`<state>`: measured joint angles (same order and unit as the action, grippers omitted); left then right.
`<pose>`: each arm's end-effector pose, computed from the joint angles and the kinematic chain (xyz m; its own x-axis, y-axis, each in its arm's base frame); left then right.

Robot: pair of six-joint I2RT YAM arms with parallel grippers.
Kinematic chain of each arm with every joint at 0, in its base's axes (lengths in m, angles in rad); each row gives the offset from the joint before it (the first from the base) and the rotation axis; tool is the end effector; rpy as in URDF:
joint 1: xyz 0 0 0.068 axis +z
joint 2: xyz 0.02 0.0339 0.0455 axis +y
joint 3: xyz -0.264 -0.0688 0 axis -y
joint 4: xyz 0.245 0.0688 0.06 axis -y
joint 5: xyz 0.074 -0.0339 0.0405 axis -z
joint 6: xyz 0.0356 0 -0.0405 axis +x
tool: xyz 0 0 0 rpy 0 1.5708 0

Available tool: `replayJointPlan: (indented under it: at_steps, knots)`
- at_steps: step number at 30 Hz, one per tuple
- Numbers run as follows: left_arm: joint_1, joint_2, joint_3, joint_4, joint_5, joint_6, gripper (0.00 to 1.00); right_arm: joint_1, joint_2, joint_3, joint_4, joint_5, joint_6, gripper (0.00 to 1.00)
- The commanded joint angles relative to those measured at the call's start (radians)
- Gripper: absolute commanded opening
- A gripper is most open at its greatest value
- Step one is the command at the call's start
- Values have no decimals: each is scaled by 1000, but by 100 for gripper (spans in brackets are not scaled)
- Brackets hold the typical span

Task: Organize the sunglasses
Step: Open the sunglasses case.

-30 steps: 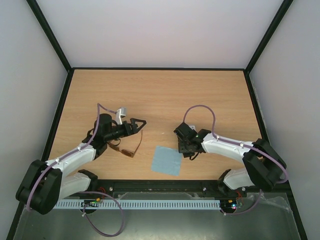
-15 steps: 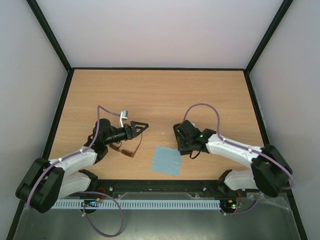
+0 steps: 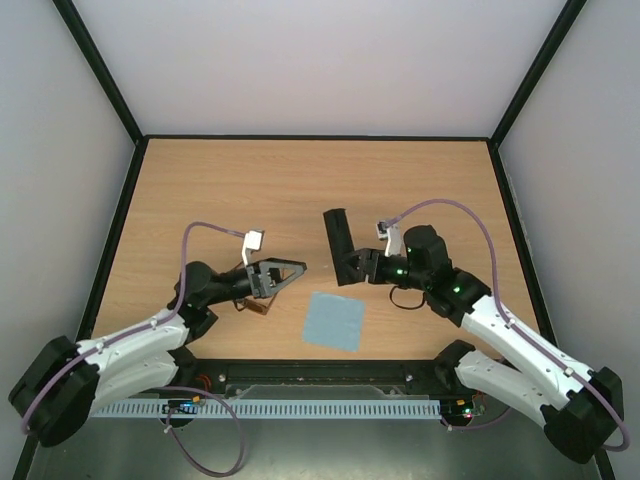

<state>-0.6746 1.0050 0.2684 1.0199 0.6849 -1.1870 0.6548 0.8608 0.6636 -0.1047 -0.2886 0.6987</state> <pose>0.1404 -0.1411 0.2446 -0.8066 -0.2744 -0.5235 0.5612 -0.0775 -0.8241 0.1550 0.1318 0.2924 -0.6947 0.2440 -0.6766 -0.4603 0.5720 0.6789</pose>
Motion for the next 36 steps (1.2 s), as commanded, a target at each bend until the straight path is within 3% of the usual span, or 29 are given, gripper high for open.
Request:
replayJointPlan:
  at_steps: [1,4,6,13,20,36]
  knots:
    - [-13,-115,-47,92,-83,-13,100,-4,-9,-66,253,-298,121,55]
    - [-13,-178,-53,60,-110,15,100,-4,5,-120,417,-407,204,55]
    - [-13,-198,-29,-48,-129,71,99,-4,18,-152,515,-459,253,55]
    - [-13,-110,-17,-134,-178,133,99,-4,86,-219,807,-556,409,55]
    - [-14,-57,-46,-68,-238,149,99,-4,143,-239,890,-582,443,55]
    - [-62,147,-27,203,-196,22,99,-4,183,-258,911,-567,414,55]
